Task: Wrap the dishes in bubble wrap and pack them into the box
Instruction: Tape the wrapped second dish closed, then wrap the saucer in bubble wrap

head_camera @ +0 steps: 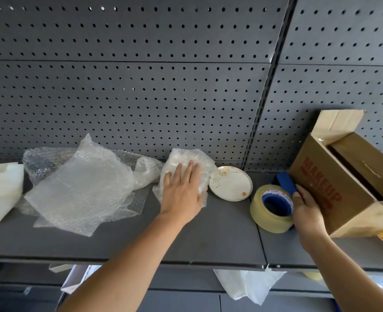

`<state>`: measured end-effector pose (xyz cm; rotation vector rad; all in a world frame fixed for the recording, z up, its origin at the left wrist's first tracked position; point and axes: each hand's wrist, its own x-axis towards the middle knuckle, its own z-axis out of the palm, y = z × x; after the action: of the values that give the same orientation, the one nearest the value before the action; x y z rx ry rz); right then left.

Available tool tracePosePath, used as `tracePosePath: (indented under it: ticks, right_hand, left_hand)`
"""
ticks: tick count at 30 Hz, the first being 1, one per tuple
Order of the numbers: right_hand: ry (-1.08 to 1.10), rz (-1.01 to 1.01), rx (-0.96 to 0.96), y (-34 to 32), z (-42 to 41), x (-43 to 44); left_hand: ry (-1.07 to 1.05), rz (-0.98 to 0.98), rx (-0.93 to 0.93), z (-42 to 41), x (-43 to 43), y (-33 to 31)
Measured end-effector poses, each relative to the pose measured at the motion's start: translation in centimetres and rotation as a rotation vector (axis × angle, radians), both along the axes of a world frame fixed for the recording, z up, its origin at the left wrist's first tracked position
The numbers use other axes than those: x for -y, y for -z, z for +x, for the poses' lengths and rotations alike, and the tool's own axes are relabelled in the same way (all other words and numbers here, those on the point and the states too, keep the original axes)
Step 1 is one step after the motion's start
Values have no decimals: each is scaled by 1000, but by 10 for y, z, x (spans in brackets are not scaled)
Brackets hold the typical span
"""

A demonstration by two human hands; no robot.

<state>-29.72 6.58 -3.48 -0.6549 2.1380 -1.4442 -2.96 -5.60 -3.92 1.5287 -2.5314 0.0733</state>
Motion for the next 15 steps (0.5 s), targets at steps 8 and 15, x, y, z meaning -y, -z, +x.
tracePosePath:
  ticks: [8, 15]
  right_hand:
    - [-142, -42, -398, -31, 26, -13]
    - [-492, -105, -907, -37, 73, 7]
  left_hand:
    - [26, 108, -1, -3, -4, -9]
    - [-2, -145, -453, 71, -18, -35]
